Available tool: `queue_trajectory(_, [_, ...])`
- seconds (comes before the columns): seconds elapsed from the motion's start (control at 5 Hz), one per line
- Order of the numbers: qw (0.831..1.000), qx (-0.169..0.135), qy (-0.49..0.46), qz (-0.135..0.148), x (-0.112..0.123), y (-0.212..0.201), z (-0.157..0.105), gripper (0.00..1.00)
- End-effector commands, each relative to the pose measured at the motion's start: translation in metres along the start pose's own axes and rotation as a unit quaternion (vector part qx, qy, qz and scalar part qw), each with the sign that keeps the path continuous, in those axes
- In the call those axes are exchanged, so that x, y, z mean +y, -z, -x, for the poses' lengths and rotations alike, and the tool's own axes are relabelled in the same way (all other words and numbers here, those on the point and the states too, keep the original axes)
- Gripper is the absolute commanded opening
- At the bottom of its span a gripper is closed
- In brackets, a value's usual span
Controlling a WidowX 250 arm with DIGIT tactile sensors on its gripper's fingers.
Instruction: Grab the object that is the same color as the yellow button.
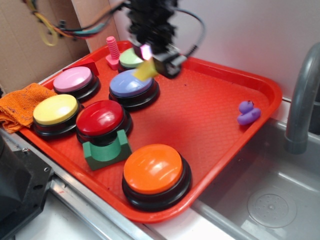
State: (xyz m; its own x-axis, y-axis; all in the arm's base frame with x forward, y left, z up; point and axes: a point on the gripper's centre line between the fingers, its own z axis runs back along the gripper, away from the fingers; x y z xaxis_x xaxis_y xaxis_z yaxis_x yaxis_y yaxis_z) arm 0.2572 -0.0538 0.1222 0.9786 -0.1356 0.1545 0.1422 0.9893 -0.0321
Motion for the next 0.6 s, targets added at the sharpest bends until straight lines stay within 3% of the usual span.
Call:
queue_trajectory(0.0, [0.997,-0.003,-0.072,-0.007,0.018,-0.056,0.032,0.00])
queue_trajectory(0.2, [0.996,-0.004,-0.092,0.002,0.027,-0.065,0.044,0.00])
queue_trajectory(0.4, [0.994,-0.023,-0.109,-0.003,0.023,-0.065,0.051,0.00])
